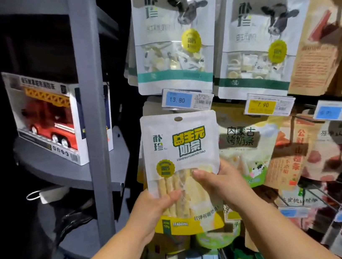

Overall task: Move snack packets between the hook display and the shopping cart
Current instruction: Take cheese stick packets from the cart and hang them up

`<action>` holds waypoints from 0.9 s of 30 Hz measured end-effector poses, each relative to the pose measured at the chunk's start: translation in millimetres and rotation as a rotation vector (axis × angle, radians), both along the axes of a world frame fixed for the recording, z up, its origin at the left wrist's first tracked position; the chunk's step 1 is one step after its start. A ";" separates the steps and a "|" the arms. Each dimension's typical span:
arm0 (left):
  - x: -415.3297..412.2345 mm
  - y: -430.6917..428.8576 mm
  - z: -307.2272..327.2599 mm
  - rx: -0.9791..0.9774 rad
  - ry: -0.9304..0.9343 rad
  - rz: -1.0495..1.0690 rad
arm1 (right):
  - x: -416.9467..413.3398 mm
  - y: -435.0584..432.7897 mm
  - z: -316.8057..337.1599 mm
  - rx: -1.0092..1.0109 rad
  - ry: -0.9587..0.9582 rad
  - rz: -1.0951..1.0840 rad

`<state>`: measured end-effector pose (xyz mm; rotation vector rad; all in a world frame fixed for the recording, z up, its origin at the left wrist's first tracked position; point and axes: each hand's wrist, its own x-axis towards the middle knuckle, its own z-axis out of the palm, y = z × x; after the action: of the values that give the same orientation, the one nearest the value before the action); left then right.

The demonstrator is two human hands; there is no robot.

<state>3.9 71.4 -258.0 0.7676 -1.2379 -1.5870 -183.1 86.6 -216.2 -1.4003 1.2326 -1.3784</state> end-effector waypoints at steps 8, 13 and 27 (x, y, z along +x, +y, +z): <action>10.6 -14.5 0.8 0.036 -0.002 -0.002 | 10.4 -12.5 -0.7 0.010 -0.031 -0.030; 11.4 -19.4 1.1 0.025 0.003 -0.012 | 11.1 -15.7 -3.6 0.009 -0.084 -0.020; 10.7 -45.1 4.5 0.020 -0.058 0.017 | 12.2 -43.9 -9.8 0.021 -0.127 -0.066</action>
<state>14.6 26.4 -253.5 0.8403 -1.2552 -1.5756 -170.9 42.6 -226.0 -1.2475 1.2156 -1.4718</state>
